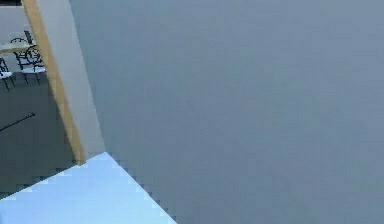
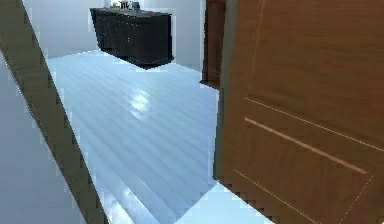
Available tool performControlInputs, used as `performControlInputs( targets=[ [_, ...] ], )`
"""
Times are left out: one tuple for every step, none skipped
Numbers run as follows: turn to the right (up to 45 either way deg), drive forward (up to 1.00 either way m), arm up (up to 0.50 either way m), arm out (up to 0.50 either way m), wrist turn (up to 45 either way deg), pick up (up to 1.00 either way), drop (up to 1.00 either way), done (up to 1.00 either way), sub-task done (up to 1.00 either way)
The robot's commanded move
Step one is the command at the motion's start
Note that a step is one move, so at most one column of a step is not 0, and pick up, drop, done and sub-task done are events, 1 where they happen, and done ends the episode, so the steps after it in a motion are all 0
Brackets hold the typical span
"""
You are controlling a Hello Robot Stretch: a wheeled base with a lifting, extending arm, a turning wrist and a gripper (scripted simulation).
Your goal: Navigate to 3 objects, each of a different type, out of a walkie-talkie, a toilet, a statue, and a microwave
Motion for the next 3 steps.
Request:
performControlInputs(
  targets=[
    [0.0,0.15,0.0,0.0,0.0,0.0,0.0,0.0,0.0],
    [-45.0,0.0,0.0,0.0,0.0,0.0,0.0,0.0,0.0],
    [0.0,1.0,0.0,0.0,0.0,0.0,0.0,0.0,0.0]
  ],
)
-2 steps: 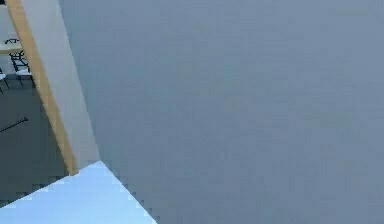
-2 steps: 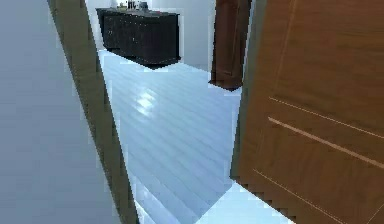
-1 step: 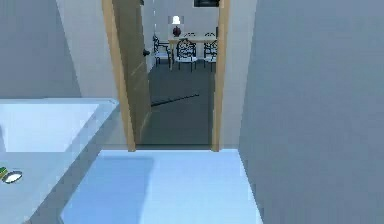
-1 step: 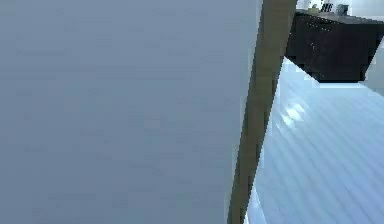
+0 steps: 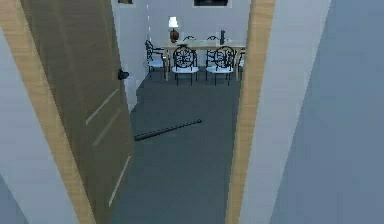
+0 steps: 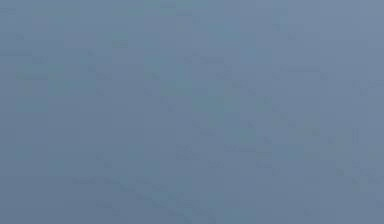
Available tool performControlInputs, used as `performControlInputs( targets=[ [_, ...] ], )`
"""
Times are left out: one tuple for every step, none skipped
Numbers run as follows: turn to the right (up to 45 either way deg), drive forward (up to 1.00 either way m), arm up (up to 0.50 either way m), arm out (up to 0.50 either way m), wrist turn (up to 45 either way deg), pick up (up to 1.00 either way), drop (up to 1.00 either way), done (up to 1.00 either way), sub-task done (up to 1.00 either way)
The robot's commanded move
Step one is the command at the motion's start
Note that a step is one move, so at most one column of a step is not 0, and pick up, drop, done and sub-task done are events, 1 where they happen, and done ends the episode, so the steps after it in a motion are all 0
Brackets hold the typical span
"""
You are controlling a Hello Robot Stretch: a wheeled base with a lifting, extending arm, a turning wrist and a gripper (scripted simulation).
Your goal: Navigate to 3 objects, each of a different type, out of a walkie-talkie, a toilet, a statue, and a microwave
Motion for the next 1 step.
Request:
performControlInputs(
  targets=[
    [-12.0,0.0,0.0,0.0,0.0,0.0,0.0,0.0,0.0]
  ],
)
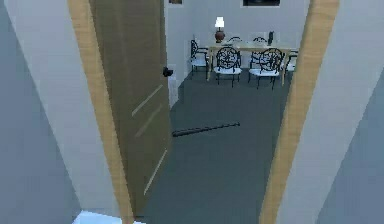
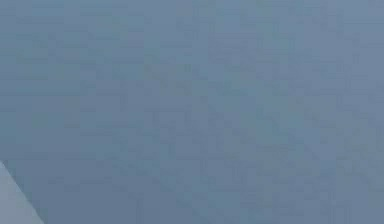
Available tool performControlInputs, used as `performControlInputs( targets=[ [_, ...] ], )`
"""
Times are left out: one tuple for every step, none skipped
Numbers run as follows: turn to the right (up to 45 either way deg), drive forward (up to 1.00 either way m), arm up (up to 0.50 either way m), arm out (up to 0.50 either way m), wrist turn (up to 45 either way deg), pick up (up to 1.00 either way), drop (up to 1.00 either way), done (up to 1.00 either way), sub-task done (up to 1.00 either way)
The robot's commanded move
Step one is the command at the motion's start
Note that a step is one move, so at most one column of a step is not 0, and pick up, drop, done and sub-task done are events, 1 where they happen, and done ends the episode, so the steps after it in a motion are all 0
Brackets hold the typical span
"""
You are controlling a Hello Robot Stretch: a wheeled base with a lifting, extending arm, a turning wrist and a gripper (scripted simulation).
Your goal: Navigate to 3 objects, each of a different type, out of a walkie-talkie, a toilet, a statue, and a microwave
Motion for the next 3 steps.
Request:
performControlInputs(
  targets=[
    [0.0,0.2,0.0,0.0,0.0,0.0,0.0,0.0,0.0],
    [18.0,0.0,0.0,0.0,0.0,0.0,0.0,0.0,0.0],
    [0.0,0.45,0.0,0.0,0.0,0.0,0.0,0.0,0.0]
  ],
)
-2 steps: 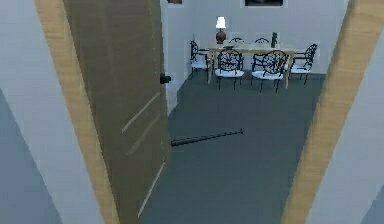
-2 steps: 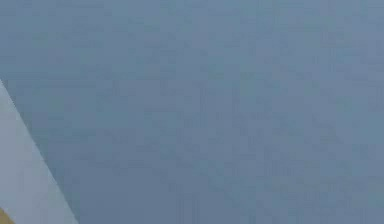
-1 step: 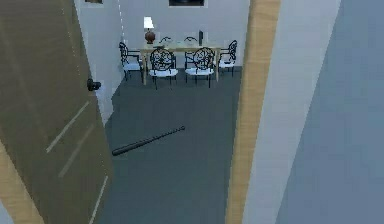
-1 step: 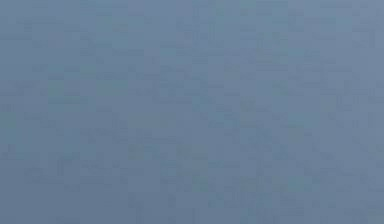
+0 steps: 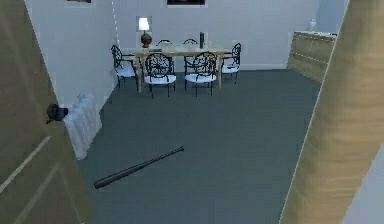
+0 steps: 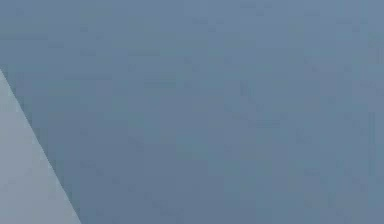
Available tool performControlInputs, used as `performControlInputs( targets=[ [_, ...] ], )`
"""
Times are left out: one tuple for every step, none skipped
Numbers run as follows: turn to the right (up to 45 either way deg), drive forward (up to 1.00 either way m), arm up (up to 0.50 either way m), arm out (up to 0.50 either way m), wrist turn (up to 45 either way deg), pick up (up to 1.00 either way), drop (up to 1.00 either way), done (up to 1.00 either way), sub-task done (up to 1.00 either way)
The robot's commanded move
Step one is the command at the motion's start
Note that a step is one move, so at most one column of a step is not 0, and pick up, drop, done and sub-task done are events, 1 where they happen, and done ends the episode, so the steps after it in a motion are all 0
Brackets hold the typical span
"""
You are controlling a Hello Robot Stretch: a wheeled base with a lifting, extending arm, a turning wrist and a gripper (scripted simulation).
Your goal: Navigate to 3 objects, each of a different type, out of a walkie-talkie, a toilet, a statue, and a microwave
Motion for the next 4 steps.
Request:
performControlInputs(
  targets=[
    [-6.0,0.0,0.0,0.0,0.0,0.0,0.0,0.0,0.0],
    [0.0,0.3,0.0,0.0,0.0,0.0,0.0,0.0,0.0],
    [30.0,0.0,0.0,0.0,0.0,0.0,0.0,0.0,0.0],
    [0.0,1.0,0.0,0.0,0.0,0.0,0.0,0.0,0.0]
  ],
)
